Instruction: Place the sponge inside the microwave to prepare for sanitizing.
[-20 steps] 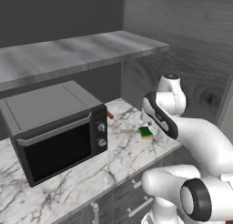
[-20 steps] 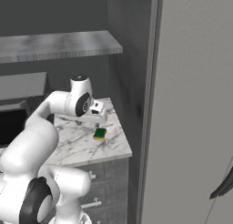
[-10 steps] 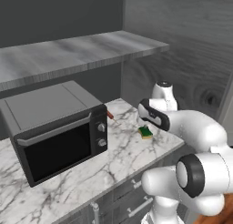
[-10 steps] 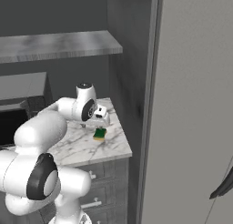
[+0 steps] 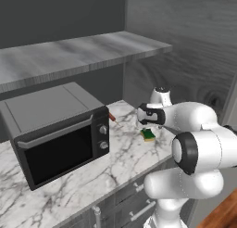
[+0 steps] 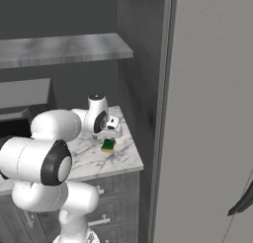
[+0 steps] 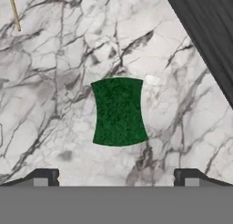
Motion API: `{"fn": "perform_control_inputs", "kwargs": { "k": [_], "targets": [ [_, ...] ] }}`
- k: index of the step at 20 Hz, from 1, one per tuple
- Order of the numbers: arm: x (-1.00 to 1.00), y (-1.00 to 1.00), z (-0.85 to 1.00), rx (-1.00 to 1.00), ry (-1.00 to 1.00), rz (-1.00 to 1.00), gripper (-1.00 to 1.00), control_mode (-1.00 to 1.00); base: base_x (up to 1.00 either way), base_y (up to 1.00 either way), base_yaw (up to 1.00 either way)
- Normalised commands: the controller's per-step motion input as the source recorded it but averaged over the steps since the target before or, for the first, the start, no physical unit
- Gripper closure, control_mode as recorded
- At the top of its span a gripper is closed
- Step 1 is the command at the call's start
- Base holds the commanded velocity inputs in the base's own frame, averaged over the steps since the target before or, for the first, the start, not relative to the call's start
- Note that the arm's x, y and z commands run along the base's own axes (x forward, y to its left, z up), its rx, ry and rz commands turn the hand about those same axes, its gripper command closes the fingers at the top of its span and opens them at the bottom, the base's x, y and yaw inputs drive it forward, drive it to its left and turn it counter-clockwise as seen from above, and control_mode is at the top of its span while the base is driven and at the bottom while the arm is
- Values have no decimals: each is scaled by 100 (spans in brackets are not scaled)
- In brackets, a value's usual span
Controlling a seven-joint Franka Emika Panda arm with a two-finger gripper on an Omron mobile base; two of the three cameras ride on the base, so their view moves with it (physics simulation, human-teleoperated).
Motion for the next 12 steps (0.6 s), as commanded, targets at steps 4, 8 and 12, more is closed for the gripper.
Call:
{"fn": "perform_control_inputs", "kwargs": {
  "k": [4, 8, 12],
  "targets": [
    [29, 0, -23, 0, 0, 0, -100, -100, 0, 0, 0],
    [12, 0, -27, 0, 0, 0, -100, -100, 0, 0, 0],
    [1, 0, -29, 0, 0, 0, -100, -100, 0, 0, 0]
  ]
}}
